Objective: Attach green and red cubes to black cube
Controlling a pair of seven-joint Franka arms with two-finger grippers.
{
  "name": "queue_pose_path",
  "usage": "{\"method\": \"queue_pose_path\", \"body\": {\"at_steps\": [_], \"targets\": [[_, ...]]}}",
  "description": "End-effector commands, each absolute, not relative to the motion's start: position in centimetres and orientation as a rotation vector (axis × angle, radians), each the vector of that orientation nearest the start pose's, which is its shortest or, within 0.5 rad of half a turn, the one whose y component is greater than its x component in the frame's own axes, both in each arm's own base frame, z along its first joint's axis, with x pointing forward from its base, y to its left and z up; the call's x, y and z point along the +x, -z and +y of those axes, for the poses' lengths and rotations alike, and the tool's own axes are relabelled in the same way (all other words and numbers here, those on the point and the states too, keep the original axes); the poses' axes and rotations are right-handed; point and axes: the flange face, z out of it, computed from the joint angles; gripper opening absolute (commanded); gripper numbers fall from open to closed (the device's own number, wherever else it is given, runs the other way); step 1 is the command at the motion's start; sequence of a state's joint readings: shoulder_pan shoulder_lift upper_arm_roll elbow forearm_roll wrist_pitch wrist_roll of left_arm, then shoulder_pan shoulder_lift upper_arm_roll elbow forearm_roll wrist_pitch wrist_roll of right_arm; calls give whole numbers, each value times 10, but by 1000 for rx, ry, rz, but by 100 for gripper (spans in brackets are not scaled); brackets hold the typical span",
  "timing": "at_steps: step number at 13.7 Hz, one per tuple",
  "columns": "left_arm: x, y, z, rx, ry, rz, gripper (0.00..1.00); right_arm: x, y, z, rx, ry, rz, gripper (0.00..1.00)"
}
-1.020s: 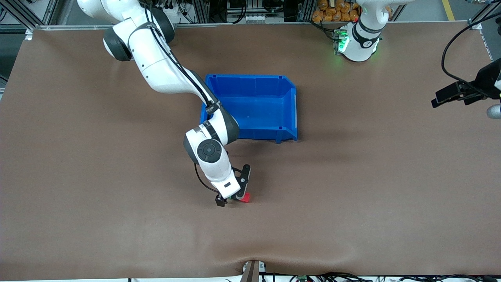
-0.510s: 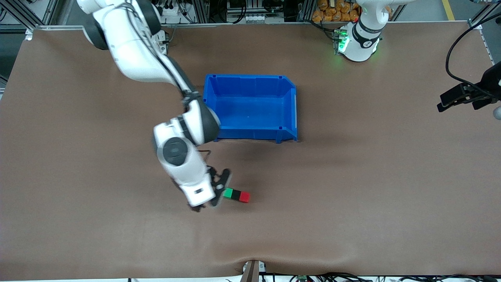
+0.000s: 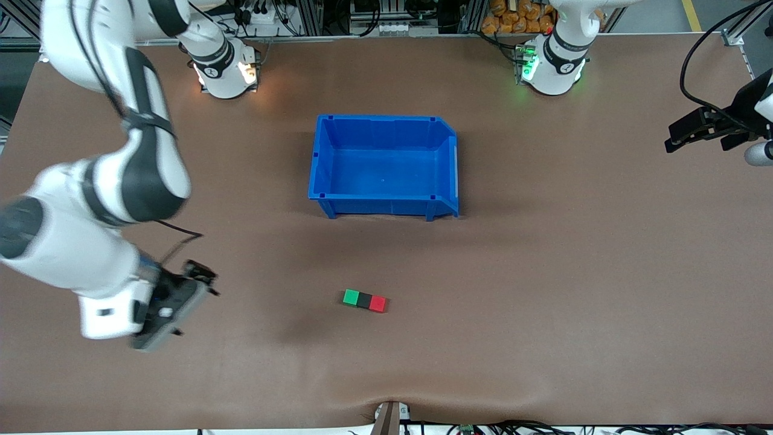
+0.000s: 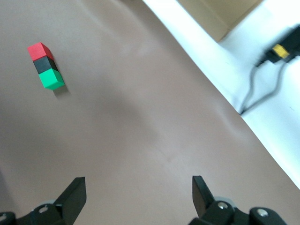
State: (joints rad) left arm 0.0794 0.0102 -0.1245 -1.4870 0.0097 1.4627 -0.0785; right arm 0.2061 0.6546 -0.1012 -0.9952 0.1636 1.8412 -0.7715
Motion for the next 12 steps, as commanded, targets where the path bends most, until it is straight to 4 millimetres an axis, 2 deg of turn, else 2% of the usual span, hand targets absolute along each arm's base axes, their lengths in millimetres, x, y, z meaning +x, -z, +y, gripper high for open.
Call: {"method": "queue_pose_path", "body": {"at_steps": [1, 4, 6, 9, 10, 11, 12], "targets": [[548, -654, -3, -3145, -29, -81, 100, 692, -543, 68, -2826, 316, -1139, 100], [545, -659, -8, -3147, -15, -26, 100, 639, -583, 9, -2879, 337, -963, 100], [545, -658, -8, -3151, -17, -11, 100, 609, -595, -19, -2921, 281, -759, 100], [546, -657, -5, -3151, -20, -35, 100, 582, -612, -48, -2964, 185, -502, 100], [545, -658, -3, -3150, -17, -47, 100, 574, -618, -52, -2975, 153, -400, 100], [545, -658, -11, -3149, -15, -30, 100, 566, -619, -54, -2986, 96, -276, 100], [546, -658, -10, -3151, -15, -32, 100, 559, -622, -58, -3002, 38, -182, 100]]}}
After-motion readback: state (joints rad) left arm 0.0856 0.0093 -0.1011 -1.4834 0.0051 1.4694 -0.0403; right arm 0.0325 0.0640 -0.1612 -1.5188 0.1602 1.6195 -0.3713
